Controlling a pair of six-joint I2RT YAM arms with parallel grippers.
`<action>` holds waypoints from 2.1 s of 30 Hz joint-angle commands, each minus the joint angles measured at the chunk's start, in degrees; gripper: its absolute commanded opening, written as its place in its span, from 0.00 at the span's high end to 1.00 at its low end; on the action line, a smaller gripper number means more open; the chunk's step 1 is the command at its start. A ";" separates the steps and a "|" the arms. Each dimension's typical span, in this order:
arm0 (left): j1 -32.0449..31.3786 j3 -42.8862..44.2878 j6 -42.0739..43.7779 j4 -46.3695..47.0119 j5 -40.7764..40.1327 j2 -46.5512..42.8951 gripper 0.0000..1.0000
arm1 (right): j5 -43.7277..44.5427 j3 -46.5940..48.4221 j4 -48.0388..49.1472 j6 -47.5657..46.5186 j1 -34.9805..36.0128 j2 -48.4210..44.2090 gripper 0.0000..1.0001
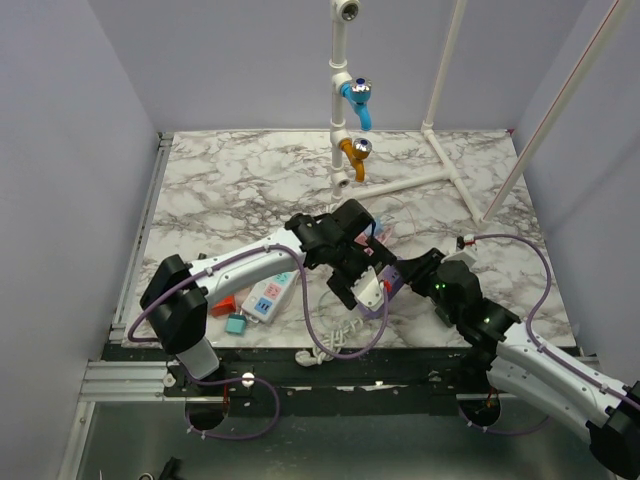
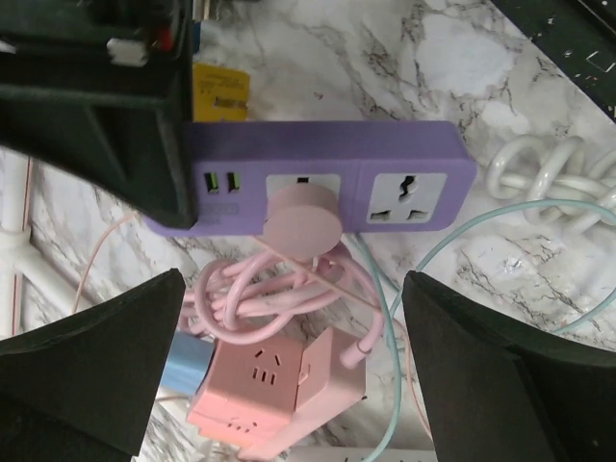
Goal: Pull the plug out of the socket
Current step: Remove the plug from the socket.
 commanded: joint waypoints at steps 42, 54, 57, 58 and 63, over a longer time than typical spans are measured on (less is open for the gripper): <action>-4.82 -5.16 0.15 12.36 -9.15 4.40 1.00 | -2.33 4.66 2.60 0.35 0.20 1.86 0.99; -3.71 -7.28 -1.65 10.71 -11.31 -1.59 1.00 | 5.99 1.77 -5.83 -0.62 0.17 2.69 0.99; -2.63 -8.77 -1.59 10.46 -11.32 -3.45 1.00 | 6.59 2.04 -6.85 -1.31 0.19 3.38 0.99; -2.11 -9.17 -1.46 10.23 -11.12 -4.13 1.00 | 6.49 1.96 -6.85 -1.71 0.13 3.44 0.99; 0.34 -10.06 0.93 8.44 -9.04 -6.23 1.00 | 6.58 2.17 -7.01 -4.87 0.20 3.97 0.99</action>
